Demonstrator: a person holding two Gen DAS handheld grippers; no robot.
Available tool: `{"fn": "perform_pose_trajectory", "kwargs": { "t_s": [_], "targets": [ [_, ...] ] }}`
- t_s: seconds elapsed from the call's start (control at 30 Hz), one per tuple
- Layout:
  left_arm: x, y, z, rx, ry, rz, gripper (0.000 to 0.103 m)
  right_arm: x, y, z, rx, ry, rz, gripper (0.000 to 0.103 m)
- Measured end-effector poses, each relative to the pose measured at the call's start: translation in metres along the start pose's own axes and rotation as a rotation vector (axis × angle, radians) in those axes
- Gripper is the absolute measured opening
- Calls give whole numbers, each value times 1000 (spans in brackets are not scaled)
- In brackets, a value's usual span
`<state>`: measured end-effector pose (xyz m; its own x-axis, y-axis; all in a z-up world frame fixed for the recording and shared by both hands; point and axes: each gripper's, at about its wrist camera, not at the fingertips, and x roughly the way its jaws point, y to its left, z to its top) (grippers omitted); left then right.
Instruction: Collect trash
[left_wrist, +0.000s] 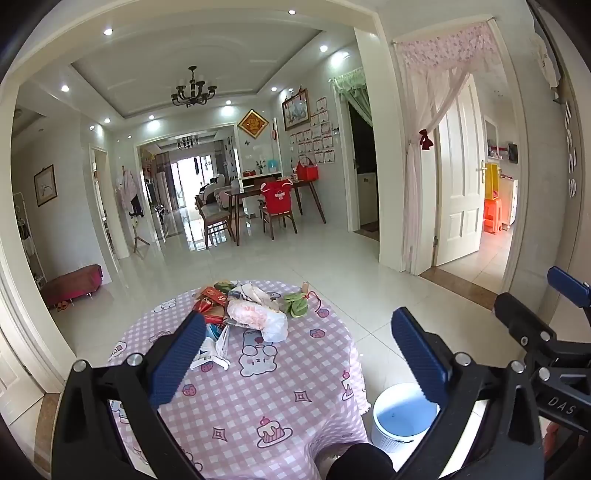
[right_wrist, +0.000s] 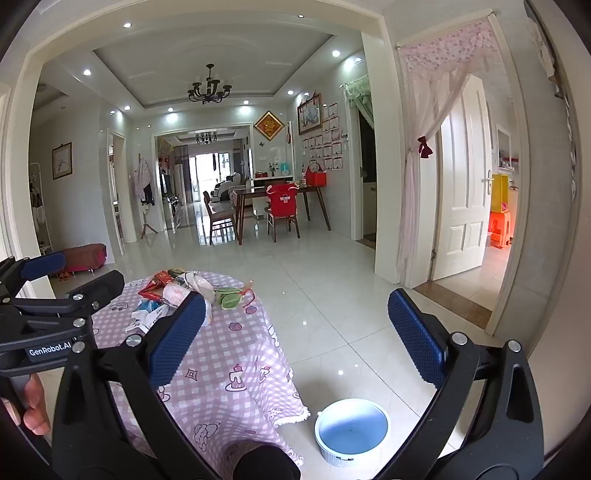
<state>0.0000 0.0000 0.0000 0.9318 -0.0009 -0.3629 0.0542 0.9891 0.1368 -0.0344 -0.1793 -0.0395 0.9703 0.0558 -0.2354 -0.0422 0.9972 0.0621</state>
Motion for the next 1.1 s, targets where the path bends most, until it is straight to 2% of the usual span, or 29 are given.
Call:
{"fn": "perform_pose_trajectory", "kwargs": {
  "t_s": [1.1],
  "targets": [
    [2,-2,-2,4,14,-1,99,6,-1,-11,8,9,3,97]
  ]
}}
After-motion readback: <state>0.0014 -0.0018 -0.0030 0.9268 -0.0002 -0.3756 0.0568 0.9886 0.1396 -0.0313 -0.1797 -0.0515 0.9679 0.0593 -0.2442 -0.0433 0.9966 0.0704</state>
